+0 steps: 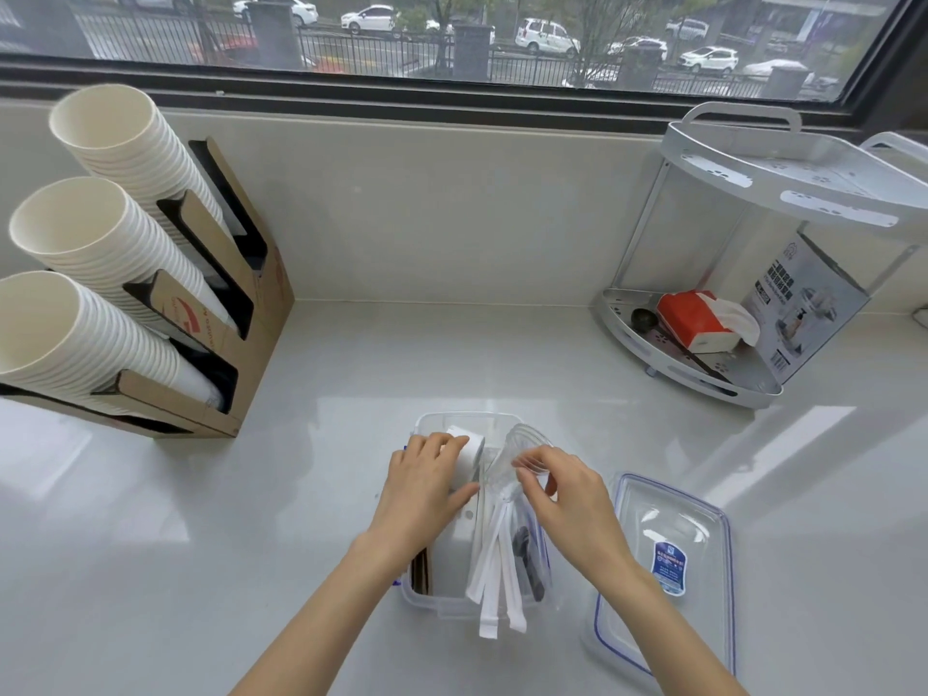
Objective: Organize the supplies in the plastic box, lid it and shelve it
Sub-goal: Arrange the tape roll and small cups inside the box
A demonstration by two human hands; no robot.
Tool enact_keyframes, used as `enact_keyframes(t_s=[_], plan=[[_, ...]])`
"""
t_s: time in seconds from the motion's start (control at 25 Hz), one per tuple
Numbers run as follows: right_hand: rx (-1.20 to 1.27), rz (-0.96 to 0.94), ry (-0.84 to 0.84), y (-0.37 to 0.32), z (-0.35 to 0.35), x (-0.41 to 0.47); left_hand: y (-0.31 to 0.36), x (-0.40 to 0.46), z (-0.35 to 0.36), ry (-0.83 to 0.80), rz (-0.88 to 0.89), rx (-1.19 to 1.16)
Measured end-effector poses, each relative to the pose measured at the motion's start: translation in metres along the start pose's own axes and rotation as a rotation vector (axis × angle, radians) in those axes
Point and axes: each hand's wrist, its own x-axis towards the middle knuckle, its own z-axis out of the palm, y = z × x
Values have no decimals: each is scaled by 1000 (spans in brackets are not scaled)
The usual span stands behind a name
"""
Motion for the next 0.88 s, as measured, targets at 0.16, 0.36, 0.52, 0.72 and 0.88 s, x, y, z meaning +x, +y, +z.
enact_keyframes(t_s=[0.16, 0.36, 0.52, 0.72, 0.88], plan=[[1, 27, -7, 3, 1, 4, 4, 15, 6, 14, -66, 94], [14, 64, 39, 4, 0, 12, 10, 26, 9, 21, -137, 65], [10, 76, 40, 5, 1, 10, 12, 29, 6, -5, -165, -12], [25, 85, 42, 7, 0, 8, 3, 35, -3, -99, -163, -83], [34, 89, 45, 6, -1, 8, 1, 42, -2, -129, -133, 13]])
